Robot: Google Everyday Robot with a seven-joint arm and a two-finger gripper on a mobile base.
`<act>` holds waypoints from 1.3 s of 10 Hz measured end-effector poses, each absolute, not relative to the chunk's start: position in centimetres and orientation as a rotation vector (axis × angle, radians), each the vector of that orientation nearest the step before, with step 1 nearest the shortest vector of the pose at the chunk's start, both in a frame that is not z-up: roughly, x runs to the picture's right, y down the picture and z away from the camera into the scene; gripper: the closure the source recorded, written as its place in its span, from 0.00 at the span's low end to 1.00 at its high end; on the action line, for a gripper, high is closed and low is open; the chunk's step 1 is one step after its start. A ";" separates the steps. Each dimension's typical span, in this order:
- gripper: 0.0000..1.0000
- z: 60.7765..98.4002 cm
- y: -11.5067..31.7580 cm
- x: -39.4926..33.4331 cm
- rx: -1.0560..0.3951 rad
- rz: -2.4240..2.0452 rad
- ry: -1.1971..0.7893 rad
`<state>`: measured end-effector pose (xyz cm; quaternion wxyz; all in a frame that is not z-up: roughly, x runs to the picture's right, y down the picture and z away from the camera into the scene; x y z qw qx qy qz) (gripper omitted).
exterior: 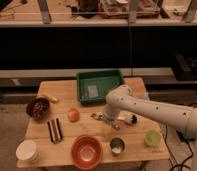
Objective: Place fork in paper cup
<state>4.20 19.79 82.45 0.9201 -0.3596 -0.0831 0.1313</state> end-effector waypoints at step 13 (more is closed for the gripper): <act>0.51 84.6 19.3 5.3 -0.717 0.300 -0.119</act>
